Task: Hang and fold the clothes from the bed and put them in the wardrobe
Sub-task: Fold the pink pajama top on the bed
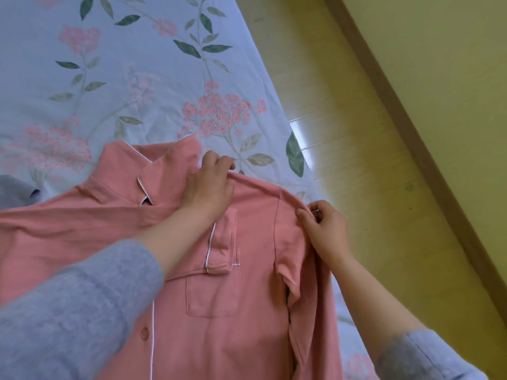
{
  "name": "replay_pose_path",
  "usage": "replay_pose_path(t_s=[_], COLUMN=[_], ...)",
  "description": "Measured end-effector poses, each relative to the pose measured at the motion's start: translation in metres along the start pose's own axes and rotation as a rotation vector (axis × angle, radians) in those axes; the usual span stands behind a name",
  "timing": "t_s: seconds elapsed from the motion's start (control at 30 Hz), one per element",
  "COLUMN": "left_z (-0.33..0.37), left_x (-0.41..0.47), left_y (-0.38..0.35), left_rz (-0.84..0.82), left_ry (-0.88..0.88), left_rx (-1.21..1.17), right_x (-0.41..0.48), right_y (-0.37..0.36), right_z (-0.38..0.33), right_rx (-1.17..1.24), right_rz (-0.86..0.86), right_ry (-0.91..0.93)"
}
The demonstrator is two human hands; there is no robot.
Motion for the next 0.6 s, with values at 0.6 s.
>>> replay_pose_path(t_s=[0.6], left_z=[0.068], left_x=[-0.206], left_y=[-0.073], left_rz=[-0.267], left_ry=[0.085], left_rx=[-0.479], right_x=[-0.187], right_y=[0.018], right_z=[0.110], right_rx=[0.259], right_rz=[-0.351], right_ry=[-0.335])
Point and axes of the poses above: each hand's wrist, its own x-axis towards the middle knuckle, its own y-axis out of the back of the hand, z = x × y, the point moved 6 cm from there along x, towards the middle knuckle, and after that the axes turned 6 degrees about -x, right-handed, at the moved point
